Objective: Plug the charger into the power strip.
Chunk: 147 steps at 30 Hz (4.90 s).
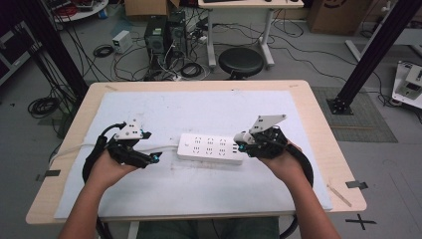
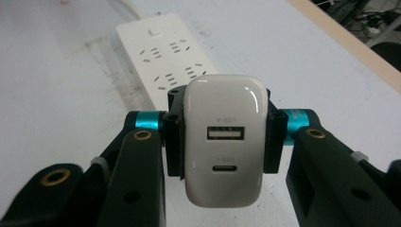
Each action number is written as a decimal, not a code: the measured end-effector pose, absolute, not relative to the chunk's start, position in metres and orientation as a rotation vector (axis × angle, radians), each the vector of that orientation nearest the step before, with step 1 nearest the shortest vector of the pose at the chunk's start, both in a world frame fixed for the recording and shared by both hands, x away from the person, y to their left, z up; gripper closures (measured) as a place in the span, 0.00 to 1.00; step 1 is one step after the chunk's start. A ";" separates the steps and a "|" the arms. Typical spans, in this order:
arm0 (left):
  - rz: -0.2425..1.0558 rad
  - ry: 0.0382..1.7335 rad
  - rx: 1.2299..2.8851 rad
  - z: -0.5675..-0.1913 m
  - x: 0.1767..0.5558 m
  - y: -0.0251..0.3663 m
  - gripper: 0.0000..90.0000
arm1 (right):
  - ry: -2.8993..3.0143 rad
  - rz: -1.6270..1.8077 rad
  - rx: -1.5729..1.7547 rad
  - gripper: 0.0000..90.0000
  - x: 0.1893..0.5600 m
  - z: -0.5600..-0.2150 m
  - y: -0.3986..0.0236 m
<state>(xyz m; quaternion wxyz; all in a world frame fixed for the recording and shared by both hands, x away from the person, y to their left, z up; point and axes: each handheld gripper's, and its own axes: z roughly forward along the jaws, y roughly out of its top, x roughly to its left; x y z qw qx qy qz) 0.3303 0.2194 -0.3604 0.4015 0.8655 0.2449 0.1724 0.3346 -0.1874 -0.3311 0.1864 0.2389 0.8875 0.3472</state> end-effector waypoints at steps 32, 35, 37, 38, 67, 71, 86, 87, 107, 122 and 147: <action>0.452 0.602 2.214 -0.369 0.319 0.232 0.24 | 3.008 0.522 0.215 0.70 0.435 -0.346 -0.117; 0.451 0.610 2.213 -0.370 0.318 0.235 0.24 | 3.037 0.485 0.190 0.70 0.440 -0.350 -0.111; 0.453 0.610 2.211 -0.370 0.318 0.236 0.24 | 3.045 0.449 0.174 0.70 0.443 -0.351 -0.109; 0.451 0.611 2.208 -0.370 0.318 0.237 0.25 | 3.050 0.440 0.168 0.70 0.444 -0.352 -0.108; 0.449 0.627 2.193 -0.375 0.322 0.238 0.24 | 3.071 0.373 0.148 0.71 0.452 -0.363 -0.099; 0.447 0.624 2.185 -0.375 0.321 0.236 0.25 | 3.053 0.310 0.126 0.71 0.448 -0.371 -0.093; 0.458 0.627 2.197 -0.374 0.321 0.236 0.24 | 3.090 0.330 0.166 0.71 0.454 -0.375 -0.094; 0.455 0.632 2.198 -0.374 0.321 0.236 0.24 | 3.090 0.332 0.167 0.71 0.454 -0.375 -0.094; 0.439 0.618 2.174 -0.370 0.334 0.238 0.25 | 2.992 0.661 0.371 0.34 0.439 -0.349 -0.115; 0.422 0.574 2.116 -0.362 0.343 0.231 0.22 | 2.738 1.094 0.623 0.23 0.395 -0.333 -0.182; 0.432 0.579 2.034 -0.364 0.343 0.241 0.20 | 2.582 1.281 0.726 0.22 0.368 -0.355 -0.218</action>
